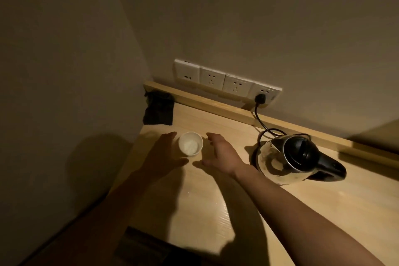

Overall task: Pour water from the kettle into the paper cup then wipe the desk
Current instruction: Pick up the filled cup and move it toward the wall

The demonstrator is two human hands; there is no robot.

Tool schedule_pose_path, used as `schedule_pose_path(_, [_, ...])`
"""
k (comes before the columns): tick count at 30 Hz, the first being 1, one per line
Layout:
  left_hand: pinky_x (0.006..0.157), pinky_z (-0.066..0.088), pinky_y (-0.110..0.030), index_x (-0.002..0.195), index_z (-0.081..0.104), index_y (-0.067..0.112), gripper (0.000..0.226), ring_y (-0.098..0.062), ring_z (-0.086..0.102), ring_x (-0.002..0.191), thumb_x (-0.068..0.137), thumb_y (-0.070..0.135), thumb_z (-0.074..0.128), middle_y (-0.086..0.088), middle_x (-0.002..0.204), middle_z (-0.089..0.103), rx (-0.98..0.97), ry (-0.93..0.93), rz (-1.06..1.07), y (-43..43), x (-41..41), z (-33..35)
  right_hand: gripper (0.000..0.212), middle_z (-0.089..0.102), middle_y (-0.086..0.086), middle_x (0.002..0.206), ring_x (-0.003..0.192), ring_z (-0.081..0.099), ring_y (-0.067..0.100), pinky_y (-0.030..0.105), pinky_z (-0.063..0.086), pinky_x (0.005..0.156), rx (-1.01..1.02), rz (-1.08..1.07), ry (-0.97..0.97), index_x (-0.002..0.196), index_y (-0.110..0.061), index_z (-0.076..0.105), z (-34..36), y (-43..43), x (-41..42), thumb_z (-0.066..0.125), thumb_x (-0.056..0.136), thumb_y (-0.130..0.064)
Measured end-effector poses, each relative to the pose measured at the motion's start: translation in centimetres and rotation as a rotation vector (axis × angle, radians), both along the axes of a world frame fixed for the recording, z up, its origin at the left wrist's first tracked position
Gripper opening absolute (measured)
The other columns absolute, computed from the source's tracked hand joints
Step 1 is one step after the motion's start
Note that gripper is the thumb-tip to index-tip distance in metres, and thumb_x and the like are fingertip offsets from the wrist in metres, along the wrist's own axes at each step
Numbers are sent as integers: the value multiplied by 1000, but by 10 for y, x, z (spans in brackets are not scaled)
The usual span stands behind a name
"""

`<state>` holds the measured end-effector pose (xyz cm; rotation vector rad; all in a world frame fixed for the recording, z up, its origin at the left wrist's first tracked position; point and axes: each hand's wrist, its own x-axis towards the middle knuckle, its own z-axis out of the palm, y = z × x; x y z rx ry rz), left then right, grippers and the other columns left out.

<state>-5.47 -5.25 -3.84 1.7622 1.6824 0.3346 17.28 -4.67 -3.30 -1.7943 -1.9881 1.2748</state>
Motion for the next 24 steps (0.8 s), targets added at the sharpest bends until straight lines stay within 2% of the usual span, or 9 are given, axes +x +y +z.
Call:
schedule_pose_path(2, [103,51,-38,142,50,2,86,-30,61,119,74,30,95,-16,132,62,-14,-17,-21,12,4,-8,99,51,6,152,135,53,26,42,48,110,-26,-29,1,154,-17,41,-12,2,-12,93,74,-41])
schedule_pose_path(4, [96,54,-37,134,57,2,76,-28,65,111,72,25,96,-15,124,68,6,-74,-45,16,7,-13,85,61,2,142,125,59,23,39,53,103,-7,-77,24,144,-20,51,-19,3,-21,93,74,-40])
schedule_pose_path(7, [96,55,-37,133,59,-1,74,-32,68,111,72,20,97,-18,126,70,36,-145,-50,12,5,-19,71,66,-2,130,113,64,17,38,56,95,1,-165,73,134,-24,58,-20,2,-30,93,74,-40])
schedule_pose_path(11, [96,59,-45,132,60,-3,74,-31,68,112,72,19,97,-18,127,70,61,-190,-70,13,1,-22,69,66,-2,129,110,63,16,39,57,95,6,-172,85,133,-23,58,-17,4,-33,93,76,-40])
schedule_pose_path(18, [88,53,-18,132,61,6,72,-20,68,108,72,22,97,-9,124,71,41,-260,-112,46,-2,-21,70,66,1,131,111,65,17,39,57,94,43,-221,92,134,-20,58,-10,26,-31,93,76,-37])
schedule_pose_path(19, [89,54,-20,133,60,7,72,-19,67,109,72,22,97,-8,125,71,40,-264,-119,53,-1,-20,71,66,1,131,111,65,18,37,57,92,53,-223,89,134,-20,58,-8,32,-29,93,75,-38])
schedule_pose_path(22, [96,59,-37,134,60,6,73,-24,68,113,72,16,96,-11,128,70,27,-282,-125,77,3,-16,70,67,3,130,110,66,20,34,56,89,82,-231,78,134,-17,58,-5,51,-25,93,75,-36])
schedule_pose_path(24, [98,58,-39,134,60,5,73,-25,67,115,71,13,96,-10,127,70,9,-292,-130,93,6,-16,68,67,5,130,111,66,22,34,55,90,89,-249,79,133,-15,58,-6,63,-23,93,76,-32])
